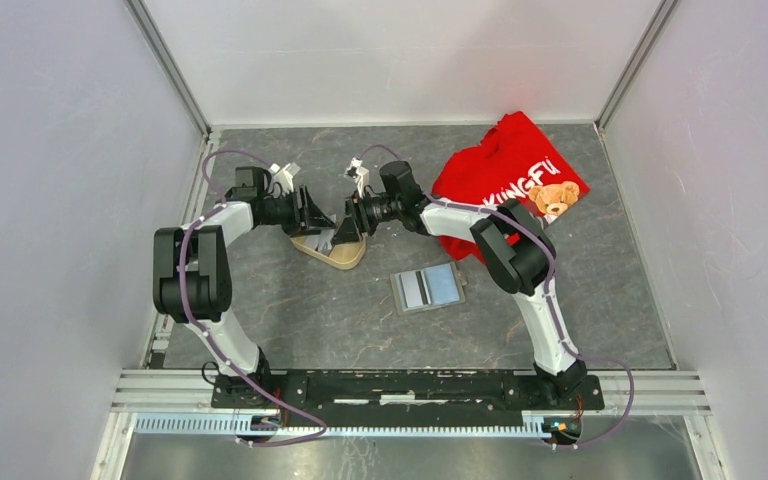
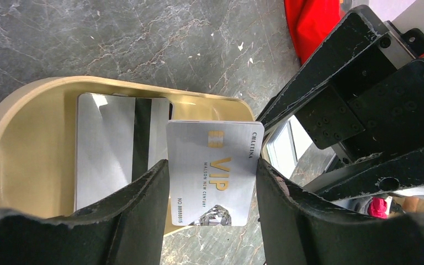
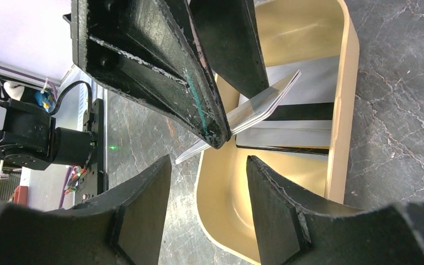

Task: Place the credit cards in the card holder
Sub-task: Pick up the credit card from the storage box.

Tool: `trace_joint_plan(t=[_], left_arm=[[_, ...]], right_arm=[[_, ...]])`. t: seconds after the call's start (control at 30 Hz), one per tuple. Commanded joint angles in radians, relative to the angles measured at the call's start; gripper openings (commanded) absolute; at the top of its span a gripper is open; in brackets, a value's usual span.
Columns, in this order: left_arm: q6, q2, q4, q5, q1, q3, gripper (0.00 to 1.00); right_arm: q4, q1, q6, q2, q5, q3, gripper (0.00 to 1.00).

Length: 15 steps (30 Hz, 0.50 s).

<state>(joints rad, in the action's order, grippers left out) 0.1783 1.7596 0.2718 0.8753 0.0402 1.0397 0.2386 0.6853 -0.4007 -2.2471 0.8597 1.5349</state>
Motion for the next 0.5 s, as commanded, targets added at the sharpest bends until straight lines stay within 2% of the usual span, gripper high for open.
trace_joint_plan(t=[0.0, 0.47], left_arm=[[0.040, -0.028, -0.041, 0.051, 0.008, -0.004, 0.37], [0.045, -0.023, -0.043, 0.057, 0.015, -0.006, 0.38]], right_arm=[[0.038, 0.005, -0.021, -0.013, 0.010, 0.050, 0.58], [0.019, 0.002, -0.009, -0.025, 0.005, 0.061, 0.54]])
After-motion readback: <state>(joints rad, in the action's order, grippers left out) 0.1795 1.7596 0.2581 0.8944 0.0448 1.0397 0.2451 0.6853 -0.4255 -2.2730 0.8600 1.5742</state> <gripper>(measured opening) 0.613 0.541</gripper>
